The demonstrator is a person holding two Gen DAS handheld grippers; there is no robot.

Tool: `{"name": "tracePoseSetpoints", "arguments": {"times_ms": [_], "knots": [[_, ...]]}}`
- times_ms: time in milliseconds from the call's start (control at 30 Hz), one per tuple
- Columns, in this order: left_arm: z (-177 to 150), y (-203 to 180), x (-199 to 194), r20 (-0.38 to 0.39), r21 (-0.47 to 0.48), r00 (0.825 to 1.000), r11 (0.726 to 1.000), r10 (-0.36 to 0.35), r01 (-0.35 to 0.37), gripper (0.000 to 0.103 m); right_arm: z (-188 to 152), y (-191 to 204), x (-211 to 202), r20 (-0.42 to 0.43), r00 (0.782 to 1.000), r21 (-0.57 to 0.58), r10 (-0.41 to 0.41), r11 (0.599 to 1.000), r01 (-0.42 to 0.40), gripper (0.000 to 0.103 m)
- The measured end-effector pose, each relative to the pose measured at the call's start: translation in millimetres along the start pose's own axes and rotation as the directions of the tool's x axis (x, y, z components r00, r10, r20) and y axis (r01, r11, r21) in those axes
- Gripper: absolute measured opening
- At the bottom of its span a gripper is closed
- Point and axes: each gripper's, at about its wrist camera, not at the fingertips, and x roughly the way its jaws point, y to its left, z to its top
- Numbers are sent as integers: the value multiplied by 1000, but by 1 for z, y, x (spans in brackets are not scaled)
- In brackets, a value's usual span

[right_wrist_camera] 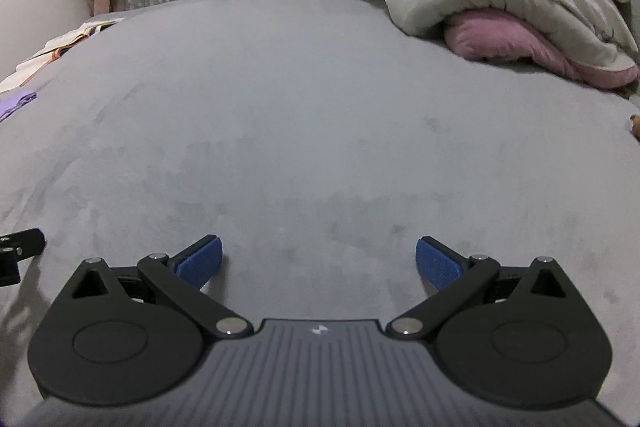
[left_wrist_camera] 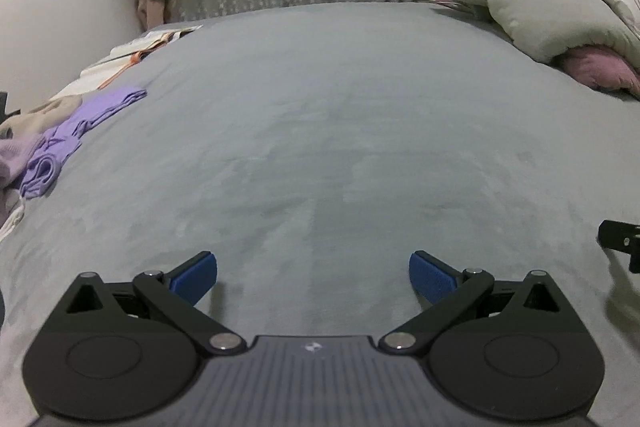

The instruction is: Fold clothes

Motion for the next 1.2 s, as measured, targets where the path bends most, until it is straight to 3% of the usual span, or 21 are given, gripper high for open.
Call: {"name": "tracePoseSetpoints", "arguments": {"times_ms": [233, 800, 1200], "knots": [[0, 6, 18, 28, -66, 999, 997, -35, 36, 102, -5, 14, 5, 30, 1000, -51, -4, 999, 6, 103], [7, 0, 31, 28, -42, 998, 997, -58, 59, 103, 2, 25, 21, 45, 998, -50, 52, 997, -50, 103], [6, 0, 33, 42, -36, 998, 998, -53, 55, 103, -2, 38, 17, 56, 998, -65, 34, 997, -30, 103]]}}
